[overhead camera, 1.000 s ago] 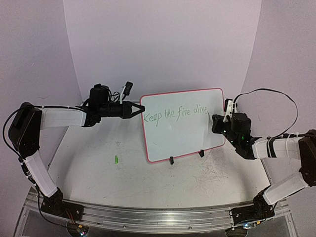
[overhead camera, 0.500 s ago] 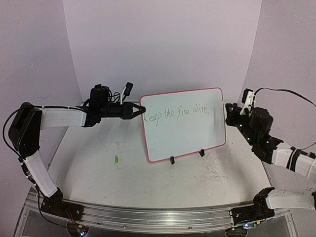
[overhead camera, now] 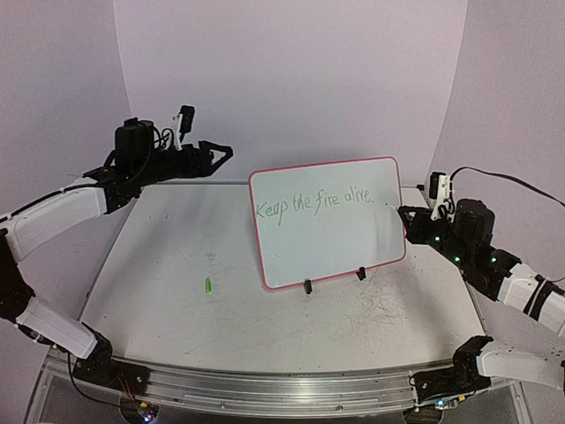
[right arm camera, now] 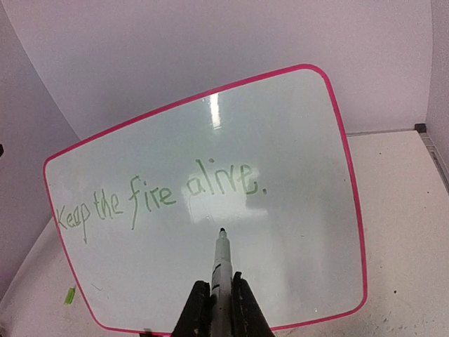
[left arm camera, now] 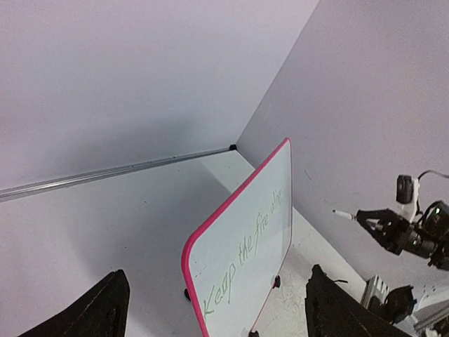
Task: Write a sentence on the whiteboard
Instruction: Place the whiteboard at the center of the board, then pick up the pen cap from the center of the board.
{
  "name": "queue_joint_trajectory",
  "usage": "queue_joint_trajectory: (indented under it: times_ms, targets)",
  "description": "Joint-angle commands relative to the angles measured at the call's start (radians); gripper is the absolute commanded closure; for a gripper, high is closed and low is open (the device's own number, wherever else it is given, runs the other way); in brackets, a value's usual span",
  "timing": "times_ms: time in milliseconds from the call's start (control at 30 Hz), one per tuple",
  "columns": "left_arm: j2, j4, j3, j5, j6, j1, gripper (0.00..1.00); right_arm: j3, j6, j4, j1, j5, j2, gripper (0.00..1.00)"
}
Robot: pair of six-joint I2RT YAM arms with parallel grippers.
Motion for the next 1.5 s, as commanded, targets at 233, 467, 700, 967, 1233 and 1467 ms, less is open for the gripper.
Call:
queue_joint_trajectory:
  times_ms: [233,467,700,967,1233,1467]
  targets:
    - [-0.197,-0.329,-0.347,-0.179,-0.307,0.005,0.2,-0.013,0.127,0.034,0.215,0.03,0.022,1.0]
    - [-0.119,-0.337,-0.46,-0.217,-0.347,-0.014,0.31,-0.005,0.168,0.044,0.345,0.075,0.049,1.0]
    - [0.063,-0.379,-0.385,-0.383,-0.353,-0.127,0.36,-0.052,0.195,0.068,0.356,0.078,0.017,1.0]
    - [0.22,-0.408,-0.313,-0.496,-0.378,-0.183,0.45,-0.063,0.178,0.067,0.356,0.079,-0.01,1.0]
    - [0.272,-0.438,-0.306,-0.553,-0.391,-0.241,0.55,-0.069,0.177,0.076,0.357,0.071,-0.011,1.0]
    - [0.305,-0.438,-0.312,-0.592,-0.383,-0.259,0.65,-0.081,0.19,0.09,0.357,0.058,-0.018,1.0]
